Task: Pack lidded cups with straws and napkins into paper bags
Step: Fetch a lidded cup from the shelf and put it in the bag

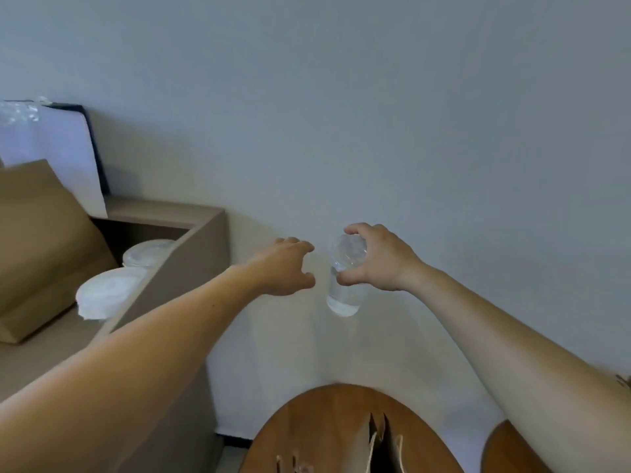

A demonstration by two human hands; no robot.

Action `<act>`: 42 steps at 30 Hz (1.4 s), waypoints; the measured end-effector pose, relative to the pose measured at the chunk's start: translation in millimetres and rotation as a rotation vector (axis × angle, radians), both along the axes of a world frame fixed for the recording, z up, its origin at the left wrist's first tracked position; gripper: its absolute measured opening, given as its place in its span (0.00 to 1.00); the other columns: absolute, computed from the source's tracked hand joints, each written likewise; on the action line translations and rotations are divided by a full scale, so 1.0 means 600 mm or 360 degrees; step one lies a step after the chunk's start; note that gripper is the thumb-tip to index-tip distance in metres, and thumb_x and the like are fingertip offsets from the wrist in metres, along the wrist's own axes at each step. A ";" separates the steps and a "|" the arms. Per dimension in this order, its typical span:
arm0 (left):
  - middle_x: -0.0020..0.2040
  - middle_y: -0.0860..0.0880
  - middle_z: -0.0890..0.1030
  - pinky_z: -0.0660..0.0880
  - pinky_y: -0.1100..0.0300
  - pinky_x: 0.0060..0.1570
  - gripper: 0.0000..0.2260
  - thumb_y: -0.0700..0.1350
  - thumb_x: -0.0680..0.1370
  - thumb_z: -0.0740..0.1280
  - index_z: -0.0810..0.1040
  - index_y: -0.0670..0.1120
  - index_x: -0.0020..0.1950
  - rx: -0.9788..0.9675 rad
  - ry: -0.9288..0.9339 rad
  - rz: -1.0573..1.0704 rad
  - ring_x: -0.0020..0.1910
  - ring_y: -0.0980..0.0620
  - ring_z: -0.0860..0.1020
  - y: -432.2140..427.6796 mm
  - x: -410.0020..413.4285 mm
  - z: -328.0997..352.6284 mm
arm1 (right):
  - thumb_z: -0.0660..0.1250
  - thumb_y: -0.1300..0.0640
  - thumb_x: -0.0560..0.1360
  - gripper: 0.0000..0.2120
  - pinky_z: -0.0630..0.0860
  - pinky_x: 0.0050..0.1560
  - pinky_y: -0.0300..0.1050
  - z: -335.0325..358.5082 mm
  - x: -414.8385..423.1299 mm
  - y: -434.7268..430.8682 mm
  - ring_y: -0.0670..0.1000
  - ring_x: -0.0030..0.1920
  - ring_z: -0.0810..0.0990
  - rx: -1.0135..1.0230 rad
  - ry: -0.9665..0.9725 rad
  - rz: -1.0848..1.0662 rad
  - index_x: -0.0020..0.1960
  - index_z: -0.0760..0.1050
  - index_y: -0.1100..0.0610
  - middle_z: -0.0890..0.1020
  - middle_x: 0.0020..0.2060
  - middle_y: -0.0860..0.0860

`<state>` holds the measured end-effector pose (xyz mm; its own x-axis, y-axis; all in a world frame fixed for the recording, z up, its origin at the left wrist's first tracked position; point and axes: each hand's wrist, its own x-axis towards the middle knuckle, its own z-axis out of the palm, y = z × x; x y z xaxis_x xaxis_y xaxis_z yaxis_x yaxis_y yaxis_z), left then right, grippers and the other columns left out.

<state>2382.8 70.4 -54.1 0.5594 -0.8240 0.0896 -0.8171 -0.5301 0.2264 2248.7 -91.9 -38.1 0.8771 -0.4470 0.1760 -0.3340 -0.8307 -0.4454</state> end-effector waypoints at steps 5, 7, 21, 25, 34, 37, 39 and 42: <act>0.77 0.49 0.63 0.63 0.50 0.70 0.33 0.56 0.77 0.66 0.59 0.50 0.78 0.0198 0.0246 -0.0025 0.75 0.46 0.62 -0.077 -0.092 -0.131 | 0.76 0.38 0.59 0.45 0.73 0.55 0.49 -0.101 -0.094 -0.065 0.50 0.62 0.71 0.0111 0.0084 -0.0061 0.72 0.62 0.41 0.69 0.63 0.47; 0.78 0.49 0.62 0.63 0.51 0.70 0.34 0.56 0.77 0.66 0.57 0.49 0.79 0.0374 0.0411 -0.0047 0.75 0.46 0.63 -0.083 -0.127 -0.199 | 0.76 0.38 0.59 0.45 0.74 0.56 0.49 -0.142 -0.125 -0.085 0.49 0.62 0.71 0.0166 0.0130 -0.0065 0.72 0.61 0.41 0.69 0.63 0.46; 0.45 0.46 0.80 0.78 0.52 0.50 0.17 0.53 0.69 0.76 0.80 0.43 0.50 0.1164 0.1168 -0.0232 0.45 0.46 0.80 -0.027 -0.268 -0.468 | 0.76 0.40 0.58 0.46 0.72 0.61 0.51 -0.346 -0.176 -0.071 0.51 0.65 0.69 0.0441 0.0353 -0.0056 0.72 0.62 0.42 0.68 0.65 0.46; 0.41 0.52 0.79 0.79 0.53 0.51 0.14 0.62 0.73 0.67 0.78 0.52 0.46 0.0788 0.1323 -0.0028 0.42 0.52 0.80 -0.028 -0.301 -0.508 | 0.78 0.42 0.59 0.45 0.69 0.57 0.46 -0.375 -0.182 -0.056 0.50 0.64 0.69 0.0494 0.0295 -0.0104 0.72 0.63 0.43 0.67 0.63 0.45; 0.27 0.48 0.79 0.78 0.63 0.29 0.14 0.49 0.82 0.58 0.76 0.44 0.43 0.0374 0.1450 0.0686 0.24 0.55 0.80 -0.045 -0.299 -0.534 | 0.73 0.38 0.59 0.46 0.71 0.60 0.48 -0.406 -0.241 -0.040 0.50 0.66 0.67 0.0379 0.0474 -0.0002 0.73 0.59 0.42 0.65 0.66 0.45; 0.30 0.46 0.81 0.80 0.61 0.29 0.13 0.49 0.83 0.56 0.74 0.45 0.43 0.0348 0.1438 0.0665 0.25 0.54 0.82 -0.046 -0.295 -0.531 | 0.73 0.36 0.62 0.46 0.73 0.61 0.50 -0.418 -0.266 -0.042 0.52 0.68 0.65 0.0077 0.0693 0.0251 0.74 0.55 0.43 0.63 0.69 0.46; 0.30 0.46 0.81 0.80 0.63 0.29 0.11 0.48 0.83 0.57 0.73 0.45 0.45 0.0352 0.1434 0.0667 0.25 0.54 0.82 -0.047 -0.297 -0.529 | 0.72 0.37 0.64 0.46 0.76 0.59 0.49 -0.431 -0.277 -0.039 0.53 0.67 0.64 -0.0123 0.0818 0.0421 0.74 0.53 0.43 0.61 0.69 0.47; 0.32 0.44 0.81 0.81 0.62 0.30 0.10 0.46 0.83 0.58 0.72 0.45 0.45 0.0370 0.1487 0.0659 0.26 0.54 0.82 -0.052 -0.307 -0.526 | 0.73 0.40 0.64 0.47 0.77 0.55 0.50 -0.454 -0.275 -0.028 0.56 0.66 0.64 -0.0272 0.1003 0.0591 0.75 0.51 0.45 0.60 0.69 0.50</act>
<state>2198.8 39.4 -369.8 0.5665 -0.4938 -0.6597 -0.1143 -0.8399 0.5306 2083.5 -108.9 -310.8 0.9224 -0.1137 -0.3692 -0.1675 -0.9789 -0.1172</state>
